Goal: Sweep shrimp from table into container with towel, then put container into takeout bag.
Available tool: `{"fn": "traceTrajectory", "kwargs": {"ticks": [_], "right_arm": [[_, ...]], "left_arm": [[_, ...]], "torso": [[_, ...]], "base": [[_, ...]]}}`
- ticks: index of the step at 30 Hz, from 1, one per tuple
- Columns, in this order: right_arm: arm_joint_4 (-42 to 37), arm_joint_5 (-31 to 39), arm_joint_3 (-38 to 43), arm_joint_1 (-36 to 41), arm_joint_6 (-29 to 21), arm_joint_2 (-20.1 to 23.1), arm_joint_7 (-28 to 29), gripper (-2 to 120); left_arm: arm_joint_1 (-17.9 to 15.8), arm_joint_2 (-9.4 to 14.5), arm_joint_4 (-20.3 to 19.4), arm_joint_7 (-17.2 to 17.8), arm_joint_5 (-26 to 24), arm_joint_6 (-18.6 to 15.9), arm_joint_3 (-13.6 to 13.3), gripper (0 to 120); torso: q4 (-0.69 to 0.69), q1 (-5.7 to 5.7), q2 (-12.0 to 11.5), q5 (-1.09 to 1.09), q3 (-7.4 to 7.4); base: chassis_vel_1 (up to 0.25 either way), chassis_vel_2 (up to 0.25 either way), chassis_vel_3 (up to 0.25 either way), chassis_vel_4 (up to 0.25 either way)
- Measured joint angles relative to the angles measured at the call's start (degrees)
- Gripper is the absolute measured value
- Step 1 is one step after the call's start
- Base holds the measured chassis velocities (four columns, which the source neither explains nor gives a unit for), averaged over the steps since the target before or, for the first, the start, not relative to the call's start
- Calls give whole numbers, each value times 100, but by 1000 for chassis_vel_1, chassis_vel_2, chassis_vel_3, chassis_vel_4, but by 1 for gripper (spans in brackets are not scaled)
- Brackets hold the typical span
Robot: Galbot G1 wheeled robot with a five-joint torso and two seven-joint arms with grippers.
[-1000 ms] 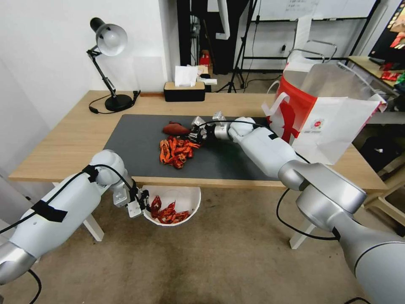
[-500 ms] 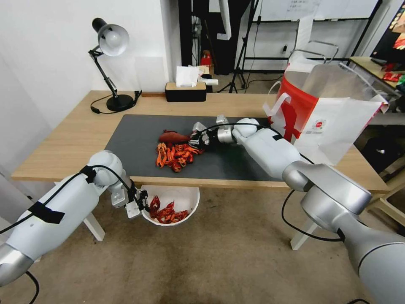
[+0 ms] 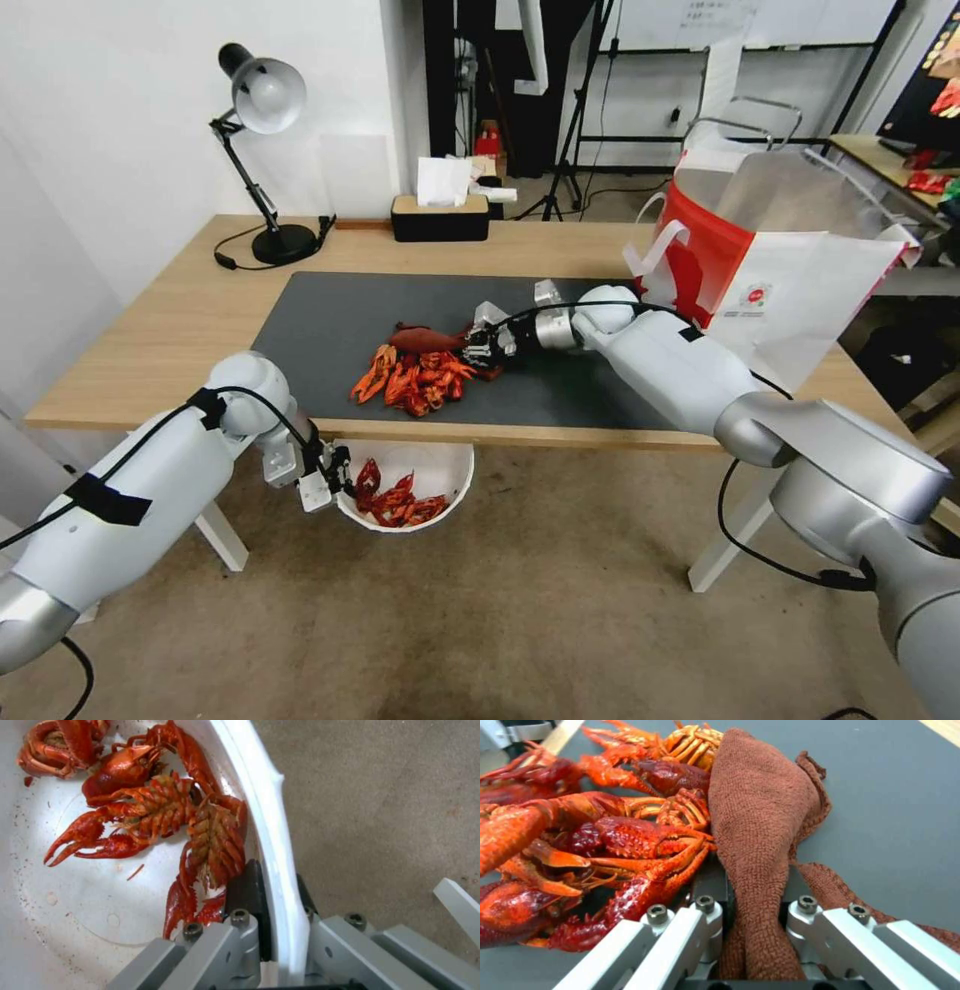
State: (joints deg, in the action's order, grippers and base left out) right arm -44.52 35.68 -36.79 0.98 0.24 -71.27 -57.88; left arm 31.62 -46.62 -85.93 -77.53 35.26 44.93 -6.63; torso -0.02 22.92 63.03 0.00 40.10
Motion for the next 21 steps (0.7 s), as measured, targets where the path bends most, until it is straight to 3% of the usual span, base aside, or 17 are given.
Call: {"fn": "traceTrajectory", "kwargs": {"ticks": [21], "right_arm": [[-868,105,-144,223,-178,337,0,10]], "left_arm": [[6,104,-59,-27,-35,-26,-6,0]], "torso": [[1,0,0,1,0]], "base": [[0,0,0,0]]}}
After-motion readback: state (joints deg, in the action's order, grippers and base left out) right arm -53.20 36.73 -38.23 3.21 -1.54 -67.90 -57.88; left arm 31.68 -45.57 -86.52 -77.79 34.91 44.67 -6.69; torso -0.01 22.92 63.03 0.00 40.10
